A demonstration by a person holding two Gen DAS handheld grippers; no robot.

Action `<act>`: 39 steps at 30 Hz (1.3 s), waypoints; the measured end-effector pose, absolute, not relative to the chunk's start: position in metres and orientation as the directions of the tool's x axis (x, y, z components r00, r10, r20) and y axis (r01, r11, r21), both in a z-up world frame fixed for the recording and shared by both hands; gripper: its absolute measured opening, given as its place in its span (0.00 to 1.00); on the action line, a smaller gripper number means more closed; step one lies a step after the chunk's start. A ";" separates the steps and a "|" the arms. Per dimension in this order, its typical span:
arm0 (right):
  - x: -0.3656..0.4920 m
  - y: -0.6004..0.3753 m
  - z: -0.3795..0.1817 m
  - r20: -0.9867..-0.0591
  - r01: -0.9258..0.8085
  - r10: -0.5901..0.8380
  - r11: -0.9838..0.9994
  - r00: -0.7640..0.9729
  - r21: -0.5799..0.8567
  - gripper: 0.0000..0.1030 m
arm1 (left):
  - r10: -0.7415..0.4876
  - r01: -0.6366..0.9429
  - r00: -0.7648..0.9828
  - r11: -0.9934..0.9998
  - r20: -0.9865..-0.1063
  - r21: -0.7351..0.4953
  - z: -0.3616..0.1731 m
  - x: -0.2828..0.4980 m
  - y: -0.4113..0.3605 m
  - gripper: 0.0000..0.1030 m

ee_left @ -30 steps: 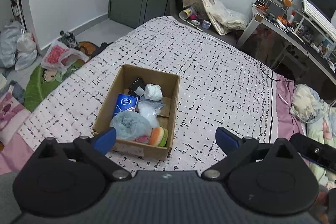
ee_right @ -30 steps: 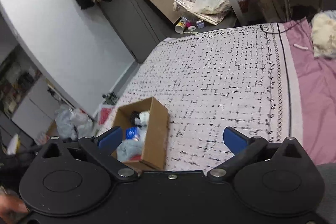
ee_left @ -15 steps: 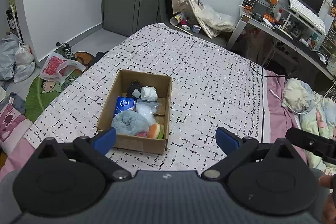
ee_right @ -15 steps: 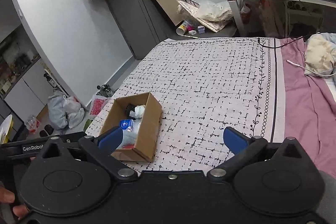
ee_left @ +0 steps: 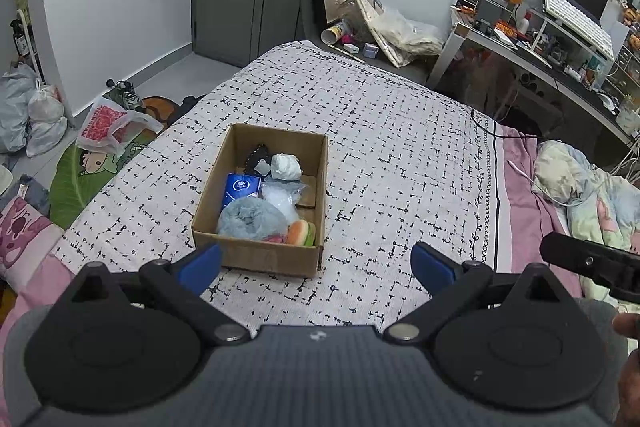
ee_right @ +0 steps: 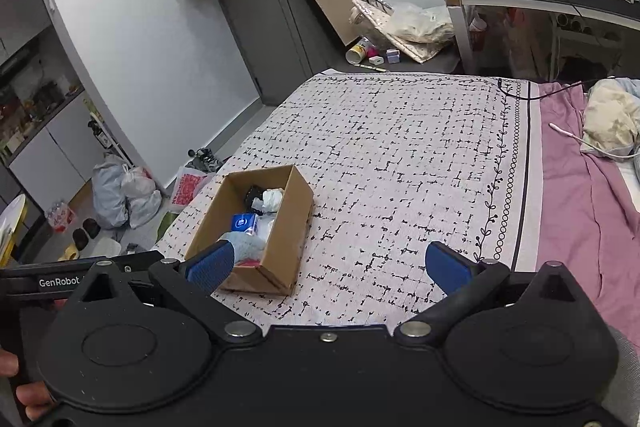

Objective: Organize soft objects

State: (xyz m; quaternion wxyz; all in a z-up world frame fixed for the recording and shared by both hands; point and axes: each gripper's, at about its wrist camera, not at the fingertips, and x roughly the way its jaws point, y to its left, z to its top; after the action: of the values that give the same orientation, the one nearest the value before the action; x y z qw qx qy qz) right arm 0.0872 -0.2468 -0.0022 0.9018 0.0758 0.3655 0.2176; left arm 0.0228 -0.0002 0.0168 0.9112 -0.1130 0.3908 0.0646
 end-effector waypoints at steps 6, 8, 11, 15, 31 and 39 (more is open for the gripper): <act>0.083 -0.245 -0.002 -0.632 -0.348 0.446 0.894 0.634 0.282 1.00 | 0.028 -0.200 0.683 0.968 -0.730 -0.150 0.016 0.020 -0.003 0.97; 0.083 -0.244 -0.002 -0.633 -0.352 0.446 0.894 0.633 0.279 1.00 | 0.030 -0.199 0.682 0.969 -0.731 -0.146 0.016 0.019 -0.003 0.97; 0.082 -0.245 -0.002 -0.634 -0.356 0.447 0.893 0.631 0.275 1.00 | 0.035 -0.199 0.682 0.970 -0.730 -0.139 0.017 0.019 -0.003 0.97; 0.082 -0.245 -0.002 -0.633 -0.360 0.450 0.891 0.629 0.275 1.00 | 0.039 -0.203 0.682 0.970 -0.730 -0.137 0.018 0.019 -0.002 0.97; 0.082 -0.247 -0.002 -0.642 -0.366 0.454 0.889 0.618 0.276 1.00 | 0.043 -0.195 0.676 0.973 -0.736 -0.123 0.016 0.019 -0.003 0.97; 0.082 -0.248 -0.001 -0.643 -0.372 0.458 0.886 0.614 0.276 1.00 | 0.041 -0.187 0.677 0.975 -0.735 -0.117 0.017 0.020 -0.004 0.97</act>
State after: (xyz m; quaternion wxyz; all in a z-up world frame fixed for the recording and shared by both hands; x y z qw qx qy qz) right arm 0.0820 -0.2476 -0.0011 0.8965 0.0576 0.3734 0.2314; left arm 0.0196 -0.0041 0.0174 0.9112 -0.0915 0.3968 0.0625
